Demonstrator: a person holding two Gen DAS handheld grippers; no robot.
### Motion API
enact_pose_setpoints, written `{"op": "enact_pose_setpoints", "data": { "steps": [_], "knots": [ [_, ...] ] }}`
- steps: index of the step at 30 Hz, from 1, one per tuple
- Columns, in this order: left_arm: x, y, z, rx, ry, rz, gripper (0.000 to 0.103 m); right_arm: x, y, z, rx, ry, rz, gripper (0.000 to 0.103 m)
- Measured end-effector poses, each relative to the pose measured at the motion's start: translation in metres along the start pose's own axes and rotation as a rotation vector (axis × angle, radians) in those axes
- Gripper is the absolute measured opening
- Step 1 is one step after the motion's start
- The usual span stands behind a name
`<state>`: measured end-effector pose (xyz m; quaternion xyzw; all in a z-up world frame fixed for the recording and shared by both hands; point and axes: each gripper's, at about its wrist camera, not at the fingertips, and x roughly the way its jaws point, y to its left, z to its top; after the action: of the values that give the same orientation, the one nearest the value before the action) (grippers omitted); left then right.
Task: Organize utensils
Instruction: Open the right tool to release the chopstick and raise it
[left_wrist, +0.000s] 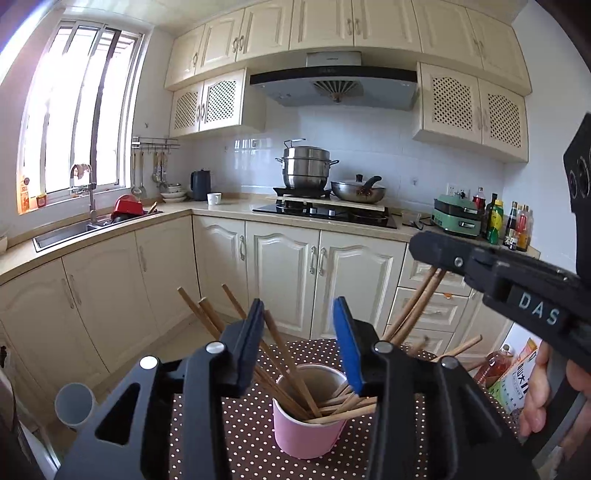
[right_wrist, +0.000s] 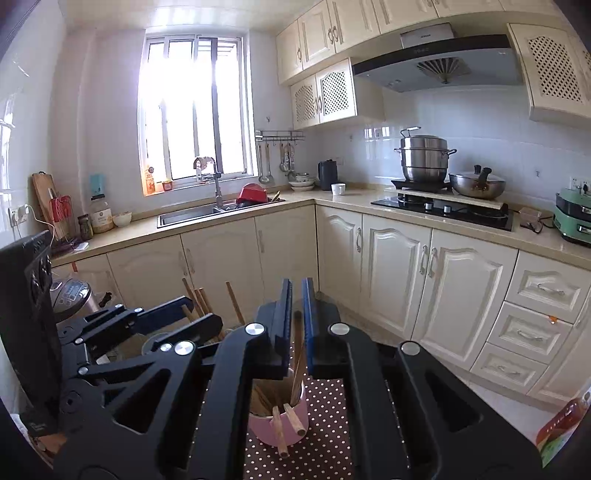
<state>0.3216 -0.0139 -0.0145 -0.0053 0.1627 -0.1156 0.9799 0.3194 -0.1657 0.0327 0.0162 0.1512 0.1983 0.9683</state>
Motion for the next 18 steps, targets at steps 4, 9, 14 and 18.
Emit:
{"op": "enact_pose_setpoints", "data": {
  "steps": [4, 9, 14, 18],
  "knots": [
    [-0.010, 0.000, 0.003, -0.010, -0.014, 0.009, 0.048, -0.003, 0.000, 0.000, 0.006, 0.000, 0.000, 0.007],
    [-0.026, -0.001, 0.008, -0.019, -0.026, 0.021, 0.053, -0.013, -0.001, 0.002, 0.012, -0.014, -0.014, 0.007],
    [-0.047, -0.001, 0.013, -0.028, -0.043, 0.047, 0.062, -0.031, 0.001, 0.003, 0.007, -0.031, -0.038, 0.007],
    [-0.069, 0.001, 0.013, -0.040, -0.052, 0.065, 0.068, -0.048, 0.005, 0.001, 0.004, -0.043, -0.056, 0.007]
  ]
}}
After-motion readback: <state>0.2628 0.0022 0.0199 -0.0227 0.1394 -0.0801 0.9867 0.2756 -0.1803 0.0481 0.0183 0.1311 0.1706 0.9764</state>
